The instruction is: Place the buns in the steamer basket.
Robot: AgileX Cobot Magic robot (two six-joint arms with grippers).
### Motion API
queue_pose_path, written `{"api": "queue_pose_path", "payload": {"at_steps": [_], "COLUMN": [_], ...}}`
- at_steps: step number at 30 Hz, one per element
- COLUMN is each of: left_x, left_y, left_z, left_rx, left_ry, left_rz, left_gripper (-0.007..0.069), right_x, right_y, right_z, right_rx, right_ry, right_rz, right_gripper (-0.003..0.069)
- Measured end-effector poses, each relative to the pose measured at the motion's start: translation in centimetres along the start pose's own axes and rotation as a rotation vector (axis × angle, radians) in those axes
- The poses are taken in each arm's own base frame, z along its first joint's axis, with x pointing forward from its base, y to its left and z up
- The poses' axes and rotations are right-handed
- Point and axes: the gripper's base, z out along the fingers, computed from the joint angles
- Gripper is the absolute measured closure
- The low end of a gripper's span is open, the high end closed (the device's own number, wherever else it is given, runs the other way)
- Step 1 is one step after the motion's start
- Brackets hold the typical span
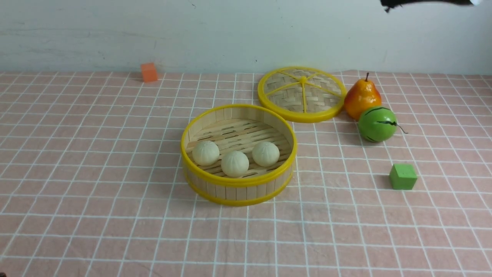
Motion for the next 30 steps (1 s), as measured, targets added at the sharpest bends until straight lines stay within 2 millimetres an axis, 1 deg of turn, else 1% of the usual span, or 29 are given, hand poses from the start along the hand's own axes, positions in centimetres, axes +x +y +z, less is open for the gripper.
{"api": "queue_pose_path", "payload": {"at_steps": [1, 2, 4, 5, 6, 8, 10, 11, 12, 14, 15, 16, 17, 21, 23, 27, 30], "left_x": [0.0, 0.0, 0.0, 0.0, 0.0, 0.0, 0.0, 0.0, 0.0, 0.0, 0.0, 0.0, 0.0, 0.0, 0.0, 0.0, 0.0], "left_y": [0.0, 0.0, 0.0, 0.0, 0.0, 0.0, 0.0, 0.0, 0.0, 0.0, 0.0, 0.0, 0.0, 0.0, 0.0, 0.0, 0.0], "left_z": [0.0, 0.0, 0.0, 0.0, 0.0, 0.0, 0.0, 0.0, 0.0, 0.0, 0.0, 0.0, 0.0, 0.0, 0.0, 0.0, 0.0], "left_rx": [-0.001, -0.001, -0.002, -0.002, -0.002, -0.002, -0.002, -0.002, -0.002, -0.002, -0.002, -0.002, -0.002, -0.002, -0.002, -0.002, -0.002], "left_ry": [0.001, 0.001, 0.004, 0.004, 0.004, 0.004, 0.004, 0.004, 0.004, 0.004, 0.004, 0.004, 0.004, 0.004, 0.004, 0.004, 0.004], "left_rz": [0.000, 0.000, 0.000, 0.000, 0.000, 0.000, 0.000, 0.000, 0.000, 0.000, 0.000, 0.000, 0.000, 0.000, 0.000, 0.000, 0.000], "left_gripper": [0.0522, 0.0522, 0.0522, 0.0522, 0.0522, 0.0522, 0.0522, 0.0522, 0.0522, 0.0522, 0.0522, 0.0522, 0.0521, 0.0517, 0.0515, 0.0515, 0.0515], "right_x": [1.2, 1.4, 4.3, 5.0, 5.2, 7.4, 8.6, 8.8, 9.7, 10.5, 11.5, 11.6, 12.6, 13.8, 14.7, 15.1, 15.1], "right_y": [0.0, 0.0, 0.1, 0.1, 0.1, 0.1, 0.2, 0.2, 0.2, 0.3, 0.4, 0.4, 0.4, 0.4, 0.3, 0.1, 0.1], "right_z": [-0.6, -0.7, -2.0, -2.3, -2.4, -3.4, -4.0, -4.1, -4.5, -4.8, -5.1, -5.1, -5.1, -4.5, -3.8, -3.6, -3.5], "right_rx": [0.013, 0.015, 0.047, 0.055, 0.057, 0.083, 0.092, 0.093, 0.095, 0.096, 0.096, 0.096, 0.096, 0.095, 0.093, 0.118, 0.120], "right_ry": [-0.032, -0.037, -0.125, -0.153, -0.159, -0.250, -0.291, -0.294, -0.309, -0.316, -0.313, -0.312, -0.301, -0.268, -0.234, -0.217, -0.224], "right_rz": [0.000, 0.000, -0.006, -0.007, -0.008, -0.018, -0.022, -0.023, -0.023, -0.023, -0.022, -0.022, -0.021, -0.018, -0.015, -0.049, -0.037], "right_gripper": [0.0678, 0.0678, 0.0676, 0.0676, 0.0676, 0.0674, 0.0673, 0.0672, 0.0671, 0.0669, 0.0669, 0.0669, 0.0668, 0.0665, 0.0661, 0.0661, 0.0667]}}
